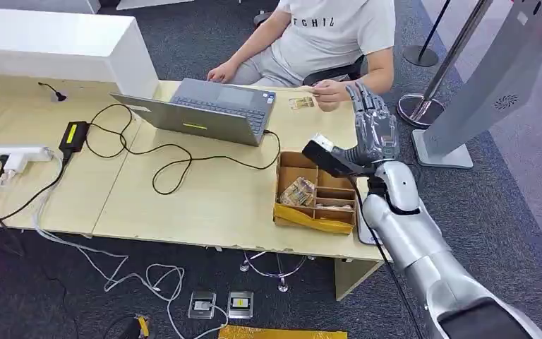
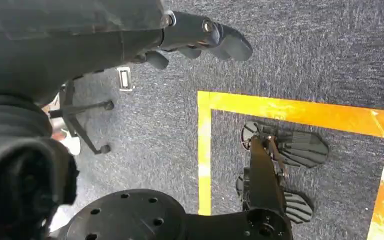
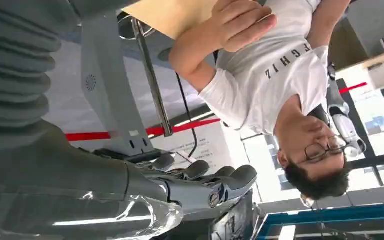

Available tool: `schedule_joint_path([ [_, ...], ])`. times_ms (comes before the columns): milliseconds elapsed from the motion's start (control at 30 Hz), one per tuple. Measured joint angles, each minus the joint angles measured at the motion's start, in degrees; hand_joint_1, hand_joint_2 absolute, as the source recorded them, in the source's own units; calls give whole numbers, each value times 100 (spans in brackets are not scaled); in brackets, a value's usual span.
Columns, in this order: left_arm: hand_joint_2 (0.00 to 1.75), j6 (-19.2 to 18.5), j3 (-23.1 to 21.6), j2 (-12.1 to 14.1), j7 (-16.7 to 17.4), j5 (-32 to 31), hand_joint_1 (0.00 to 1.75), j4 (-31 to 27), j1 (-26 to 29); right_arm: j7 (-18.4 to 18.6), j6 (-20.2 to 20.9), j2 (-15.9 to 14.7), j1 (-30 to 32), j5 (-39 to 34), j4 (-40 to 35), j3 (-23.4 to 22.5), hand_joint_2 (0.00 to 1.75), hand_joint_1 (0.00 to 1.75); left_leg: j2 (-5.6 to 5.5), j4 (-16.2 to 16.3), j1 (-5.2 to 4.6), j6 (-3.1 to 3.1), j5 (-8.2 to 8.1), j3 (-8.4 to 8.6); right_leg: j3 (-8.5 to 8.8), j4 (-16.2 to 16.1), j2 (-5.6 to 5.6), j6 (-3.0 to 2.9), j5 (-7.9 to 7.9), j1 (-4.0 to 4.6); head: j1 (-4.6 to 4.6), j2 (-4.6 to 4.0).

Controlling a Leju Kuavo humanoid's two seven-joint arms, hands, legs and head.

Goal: Pass the card to the sensor for recognition and then transmit it.

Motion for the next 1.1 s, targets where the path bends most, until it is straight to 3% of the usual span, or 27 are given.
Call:
schedule_joint_path([
  [133,0,-24,0,2,0,0,0,0,0,-57,42,-2,-11,-237,66,7,0,0,0,1,0,0,0,0,-2,0,1,0,0,0,0,0],
  [333,0,-22,0,2,0,4,0,0,11,-575,157,-179,-276,-1273,435,-205,0,0,0,2,0,0,0,0,-4,-1,-1,0,0,0,0,0],
  [500,0,-24,2,9,0,20,0,2,45,-765,738,-641,-664,-2924,947,-744,0,0,-8,9,-7,3,1,-1,-7,-3,-9,3,2,-7,0,2],
  [733,0,-107,2,57,0,52,0,9,148,-33,1943,-1740,-1096,-4931,1674,-1756,0,0,-8,13,-10,9,-7,-9,-8,-7,-13,3,2,-10,2,2],
  [833,0,-109,2,68,0,57,0,13,152,96,1978,-2011,-1097,-5101,1919,-2124,0,0,4,13,-8,9,-8,-11,-13,-7,-2,4,2,-8,-4,0],
  [967,0,-105,2,66,-59,179,0,13,156,899,1766,-2315,-837,-5786,2188,-2595,0,0,-16,13,9,8,-8,-3,-2,-10,-20,0,-6,9,0,0],
  [1100,0,-107,7,74,-101,249,0,13,219,944,1622,-2586,-93,-6076,2356,-2972,0,0,-19,12,6,5,-13,-16,-5,-9,-25,1,-6,6,-4,0],
])
